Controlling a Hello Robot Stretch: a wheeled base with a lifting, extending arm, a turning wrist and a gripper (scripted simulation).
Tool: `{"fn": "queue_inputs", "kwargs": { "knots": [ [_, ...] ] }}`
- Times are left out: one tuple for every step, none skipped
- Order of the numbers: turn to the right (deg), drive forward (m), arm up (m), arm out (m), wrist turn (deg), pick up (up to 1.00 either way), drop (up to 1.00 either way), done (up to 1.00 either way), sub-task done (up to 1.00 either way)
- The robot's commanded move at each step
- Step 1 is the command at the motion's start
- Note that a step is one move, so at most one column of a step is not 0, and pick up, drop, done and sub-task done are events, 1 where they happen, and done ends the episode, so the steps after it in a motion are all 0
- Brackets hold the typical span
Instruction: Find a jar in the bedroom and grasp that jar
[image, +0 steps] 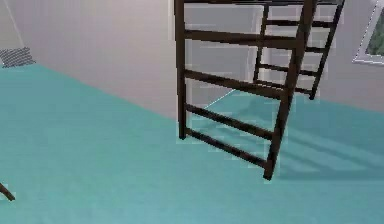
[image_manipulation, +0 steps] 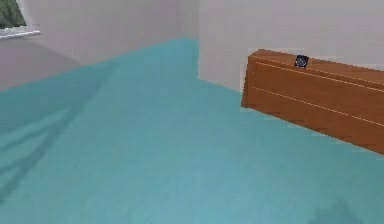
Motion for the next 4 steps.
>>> {"fn": "queue_inputs", "kwargs": {
  "knots": [
    [0.0, 0.70, 0.00, 0.00, 0.0, 0.00, 0.00, 0.00, 0.00],
    [-45.0, 0.00, 0.00, 0.00, 0.0, 0.00, 0.00, 0.00, 0.00],
    [-6.0, 0.00, 0.00, 0.00, 0.0, 0.00, 0.00, 0.00, 0.00],
    [0.0, 1.00, 0.00, 0.00, 0.0, 0.00, 0.00, 0.00, 0.00]
  ]
}}
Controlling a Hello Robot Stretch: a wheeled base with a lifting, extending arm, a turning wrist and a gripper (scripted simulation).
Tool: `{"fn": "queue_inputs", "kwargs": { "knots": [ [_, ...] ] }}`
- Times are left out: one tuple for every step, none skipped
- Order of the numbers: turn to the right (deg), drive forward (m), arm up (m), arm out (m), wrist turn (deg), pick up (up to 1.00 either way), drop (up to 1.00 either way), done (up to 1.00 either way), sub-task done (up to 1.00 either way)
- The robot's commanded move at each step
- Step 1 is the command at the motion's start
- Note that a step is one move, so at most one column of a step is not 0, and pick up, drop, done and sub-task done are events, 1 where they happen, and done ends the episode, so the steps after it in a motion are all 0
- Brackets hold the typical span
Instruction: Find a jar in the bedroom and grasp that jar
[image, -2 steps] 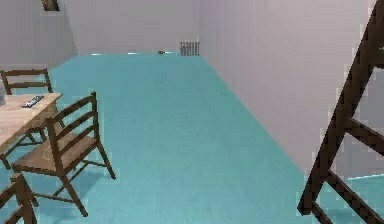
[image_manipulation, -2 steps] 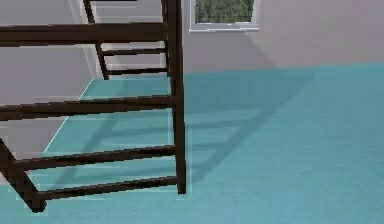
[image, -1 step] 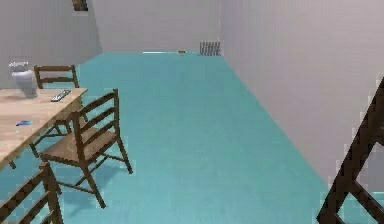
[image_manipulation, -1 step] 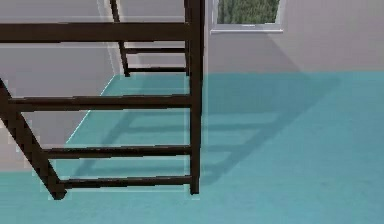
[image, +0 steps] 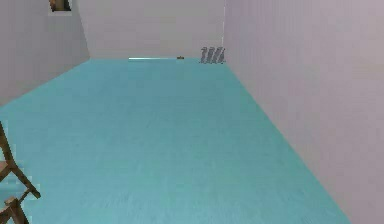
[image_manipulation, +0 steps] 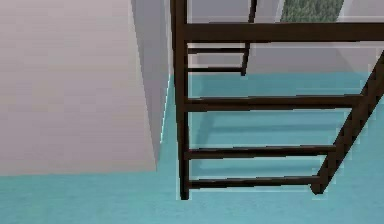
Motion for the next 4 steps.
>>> {"fn": "queue_inputs", "kwargs": {
  "knots": [
    [-3.0, 0.00, 0.00, 0.00, 0.0, 0.00, 0.00, 0.00, 0.00],
    [0.0, 0.85, 0.00, 0.00, 0.0, 0.00, 0.00, 0.00, 0.00],
    [-42.0, 0.00, 0.00, 0.00, 0.0, 0.00, 0.00, 0.00, 0.00],
    [0.0, 1.00, 0.00, 0.00, 0.0, 0.00, 0.00, 0.00, 0.00]
  ]
}}
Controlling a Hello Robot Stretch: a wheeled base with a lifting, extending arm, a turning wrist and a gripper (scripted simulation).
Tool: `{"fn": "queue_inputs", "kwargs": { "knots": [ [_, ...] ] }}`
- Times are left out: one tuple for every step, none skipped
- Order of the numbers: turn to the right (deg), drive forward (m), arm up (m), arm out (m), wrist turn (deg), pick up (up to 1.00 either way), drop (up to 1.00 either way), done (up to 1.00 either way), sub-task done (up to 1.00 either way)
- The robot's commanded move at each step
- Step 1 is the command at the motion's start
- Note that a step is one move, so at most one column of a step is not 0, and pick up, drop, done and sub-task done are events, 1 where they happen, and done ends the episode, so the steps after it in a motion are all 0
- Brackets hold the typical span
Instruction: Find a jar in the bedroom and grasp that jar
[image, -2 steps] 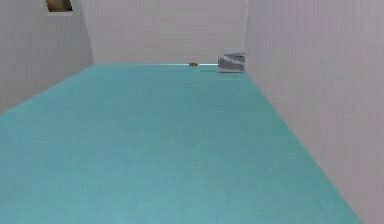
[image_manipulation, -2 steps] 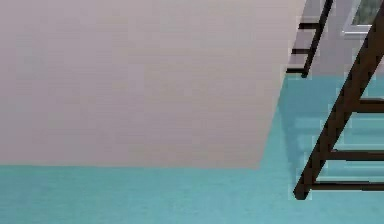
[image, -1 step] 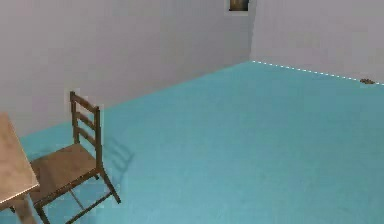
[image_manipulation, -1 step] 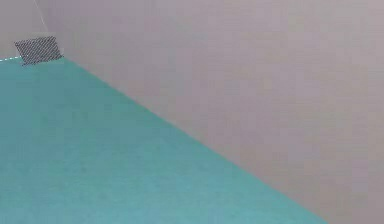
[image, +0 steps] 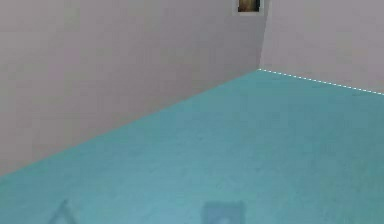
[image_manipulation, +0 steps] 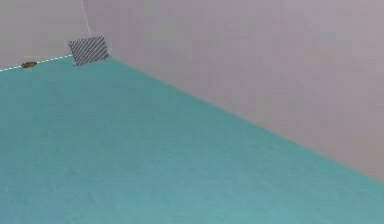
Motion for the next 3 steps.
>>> {"fn": "queue_inputs", "kwargs": {
  "knots": [
    [-3.0, 0.00, 0.00, 0.00, 0.0, 0.00, 0.00, 0.00, 0.00],
    [0.0, 0.40, 0.00, 0.00, 0.0, 0.00, 0.00, 0.00, 0.00],
    [-42.0, 0.00, 0.00, 0.00, 0.0, 0.00, 0.00, 0.00, 0.00]
  ]
}}
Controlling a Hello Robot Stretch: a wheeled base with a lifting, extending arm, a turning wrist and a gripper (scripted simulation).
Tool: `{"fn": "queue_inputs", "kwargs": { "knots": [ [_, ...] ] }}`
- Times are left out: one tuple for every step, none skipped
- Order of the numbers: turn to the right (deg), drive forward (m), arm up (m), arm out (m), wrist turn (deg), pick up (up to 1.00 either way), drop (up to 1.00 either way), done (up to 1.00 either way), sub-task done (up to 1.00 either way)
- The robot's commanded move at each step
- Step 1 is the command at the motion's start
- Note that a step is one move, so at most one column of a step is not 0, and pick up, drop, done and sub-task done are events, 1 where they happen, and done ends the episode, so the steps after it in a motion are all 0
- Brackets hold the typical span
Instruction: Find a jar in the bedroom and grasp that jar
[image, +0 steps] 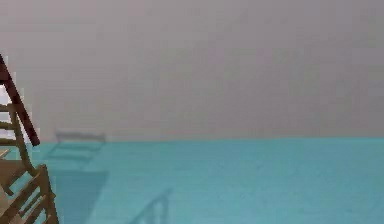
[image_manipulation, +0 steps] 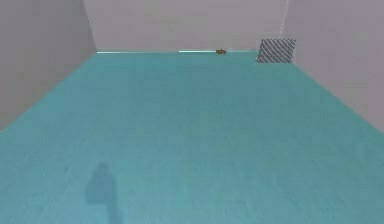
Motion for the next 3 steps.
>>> {"fn": "queue_inputs", "kwargs": {
  "knots": [
    [0.0, 0.85, 0.00, 0.00, 0.0, 0.00, 0.00, 0.00, 0.00],
    [-36.0, 0.00, 0.00, 0.00, 0.0, 0.00, 0.00, 0.00, 0.00],
    [0.0, 0.85, 0.00, 0.00, 0.0, 0.00, 0.00, 0.00, 0.00]
  ]
}}
